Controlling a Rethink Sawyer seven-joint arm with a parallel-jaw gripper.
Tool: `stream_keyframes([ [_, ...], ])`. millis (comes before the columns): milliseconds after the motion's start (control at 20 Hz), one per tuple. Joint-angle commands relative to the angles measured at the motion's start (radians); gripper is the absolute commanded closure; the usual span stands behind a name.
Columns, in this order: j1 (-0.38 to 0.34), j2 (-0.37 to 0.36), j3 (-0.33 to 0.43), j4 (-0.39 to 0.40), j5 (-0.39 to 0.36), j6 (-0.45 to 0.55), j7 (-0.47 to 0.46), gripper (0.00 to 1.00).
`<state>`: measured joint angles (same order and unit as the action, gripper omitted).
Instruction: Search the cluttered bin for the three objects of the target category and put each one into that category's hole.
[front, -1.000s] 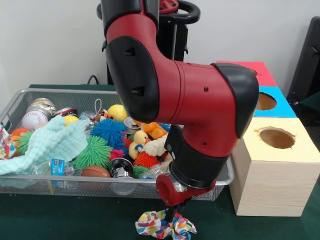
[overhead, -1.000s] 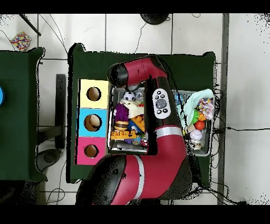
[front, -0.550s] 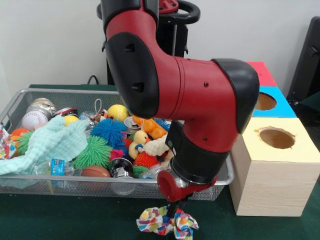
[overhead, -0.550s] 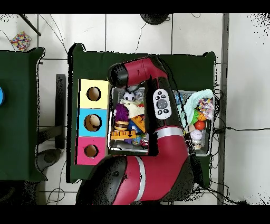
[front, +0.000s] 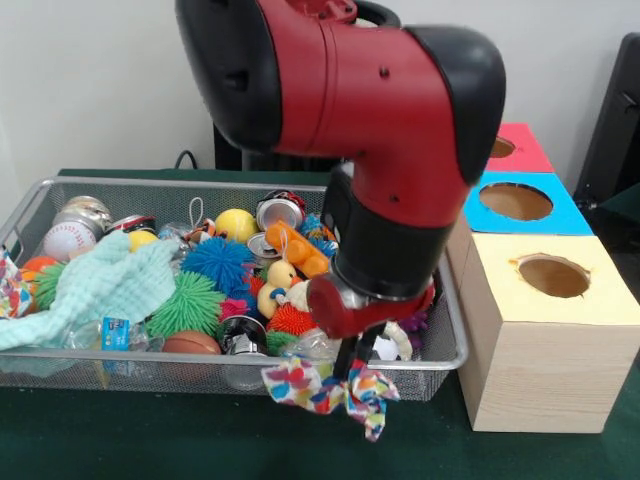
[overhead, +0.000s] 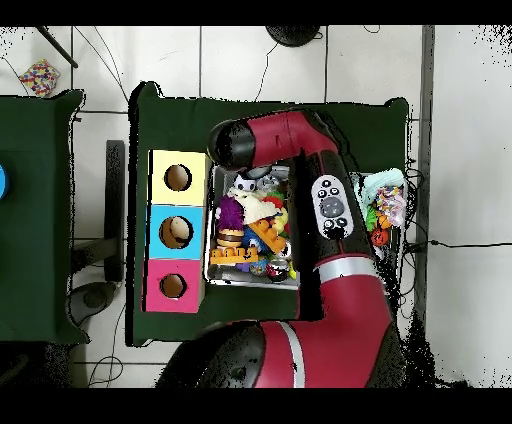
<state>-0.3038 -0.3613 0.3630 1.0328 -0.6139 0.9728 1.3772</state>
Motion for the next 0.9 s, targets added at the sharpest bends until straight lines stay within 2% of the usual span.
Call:
stream_keyframes([
  [50, -0.053, -0.121, 0.102, 0.221, 0.057, -0.022, -0.213, 1.0],
  [350, -0.111, -0.142, 0.177, 0.296, 0.1, -0.132, -0.178, 1.0],
  [550, -0.166, -0.168, 0.24, 0.373, 0.141, -0.199, -0.156, 1.0],
  [900, -0.231, -0.156, 0.304, 0.461, 0.208, -0.178, -0.13, 1.0],
])
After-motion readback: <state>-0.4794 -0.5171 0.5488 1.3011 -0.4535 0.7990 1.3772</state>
